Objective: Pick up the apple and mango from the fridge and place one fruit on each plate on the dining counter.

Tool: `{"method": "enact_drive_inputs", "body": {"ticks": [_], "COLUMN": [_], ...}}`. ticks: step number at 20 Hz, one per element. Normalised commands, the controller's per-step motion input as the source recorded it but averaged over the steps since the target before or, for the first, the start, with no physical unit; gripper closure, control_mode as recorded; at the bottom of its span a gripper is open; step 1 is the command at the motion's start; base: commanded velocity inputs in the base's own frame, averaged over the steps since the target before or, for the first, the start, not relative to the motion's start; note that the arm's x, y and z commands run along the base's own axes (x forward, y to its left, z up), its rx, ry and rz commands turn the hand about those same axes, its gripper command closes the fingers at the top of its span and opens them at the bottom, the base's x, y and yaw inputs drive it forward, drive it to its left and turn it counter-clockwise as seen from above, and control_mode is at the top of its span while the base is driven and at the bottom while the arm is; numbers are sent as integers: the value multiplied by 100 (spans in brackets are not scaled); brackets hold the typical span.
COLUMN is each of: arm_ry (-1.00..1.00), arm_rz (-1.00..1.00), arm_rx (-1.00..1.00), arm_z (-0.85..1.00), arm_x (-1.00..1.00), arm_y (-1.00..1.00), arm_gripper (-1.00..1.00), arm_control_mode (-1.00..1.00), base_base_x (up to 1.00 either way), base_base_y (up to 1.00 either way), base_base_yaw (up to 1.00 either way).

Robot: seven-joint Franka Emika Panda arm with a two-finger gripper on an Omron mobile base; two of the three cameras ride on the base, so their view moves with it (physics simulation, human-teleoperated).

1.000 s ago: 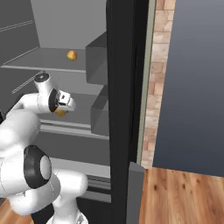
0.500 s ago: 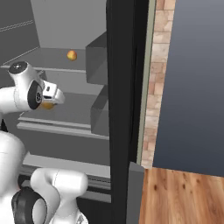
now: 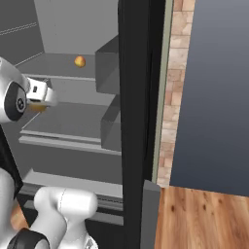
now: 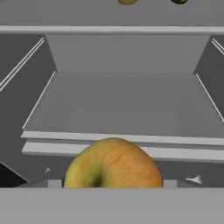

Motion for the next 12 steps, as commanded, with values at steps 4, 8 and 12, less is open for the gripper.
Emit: {"method": "enact_drive_inputs", "body": {"ticks": [4,8,12], "arm_ry": [-19,0,0], "arm_rz": [0,0,0], "arm_rx": [5,0,0], "arm_z": [24,0,0], "arm_x": [-87,0,0], "arm_y": [0,0,0], "arm_gripper": [100,100,100], "arm_control_mode": [-100,100,100], "base_base_x": [0,-91,-100], "base_base_y": [0,0,0], "base_base_yaw": [0,0,4]}}
